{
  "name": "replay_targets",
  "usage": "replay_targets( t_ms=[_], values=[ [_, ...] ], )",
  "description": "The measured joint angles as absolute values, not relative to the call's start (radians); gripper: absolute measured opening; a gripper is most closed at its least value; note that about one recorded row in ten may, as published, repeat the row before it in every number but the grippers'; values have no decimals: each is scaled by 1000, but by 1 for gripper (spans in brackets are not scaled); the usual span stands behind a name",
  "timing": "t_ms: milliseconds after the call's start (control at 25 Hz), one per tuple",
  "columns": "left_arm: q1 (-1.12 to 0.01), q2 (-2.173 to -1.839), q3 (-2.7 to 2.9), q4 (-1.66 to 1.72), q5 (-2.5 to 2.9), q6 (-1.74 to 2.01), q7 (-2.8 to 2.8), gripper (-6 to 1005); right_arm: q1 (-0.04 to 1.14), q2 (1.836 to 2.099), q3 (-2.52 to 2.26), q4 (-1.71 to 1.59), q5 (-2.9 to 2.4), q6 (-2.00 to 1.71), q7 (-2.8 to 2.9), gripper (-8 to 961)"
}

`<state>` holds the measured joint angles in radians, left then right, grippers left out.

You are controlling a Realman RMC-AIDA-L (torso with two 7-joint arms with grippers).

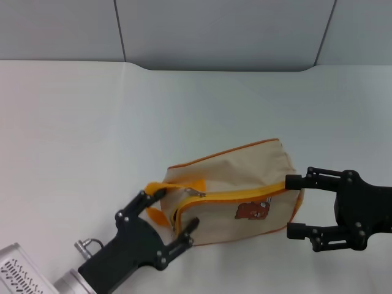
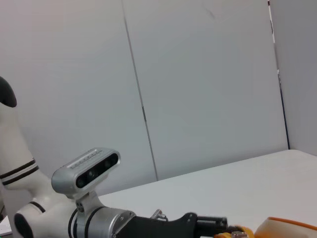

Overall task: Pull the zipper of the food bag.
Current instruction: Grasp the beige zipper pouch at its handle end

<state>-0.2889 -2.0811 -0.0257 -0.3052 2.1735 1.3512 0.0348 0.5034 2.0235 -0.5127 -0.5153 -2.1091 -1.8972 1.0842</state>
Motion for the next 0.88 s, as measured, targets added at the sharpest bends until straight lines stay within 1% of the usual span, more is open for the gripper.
replay_targets(
  t_ms=[480, 720, 880],
  values=[
    [-306, -2080, -45, -332, 2184, 1311, 28, 763, 494, 2025, -511, -515, -2108, -1896, 1084, 846],
    [-315, -2080, -42, -325, 2209, 1313, 30, 584, 499, 2025, -511, -515, -2106, -1894, 1084, 846],
    [-315, -2080, -42, -325, 2210, 1318, 31, 396, 500, 2025, -510, -515, -2106, -1891, 1084, 845]
  ],
)
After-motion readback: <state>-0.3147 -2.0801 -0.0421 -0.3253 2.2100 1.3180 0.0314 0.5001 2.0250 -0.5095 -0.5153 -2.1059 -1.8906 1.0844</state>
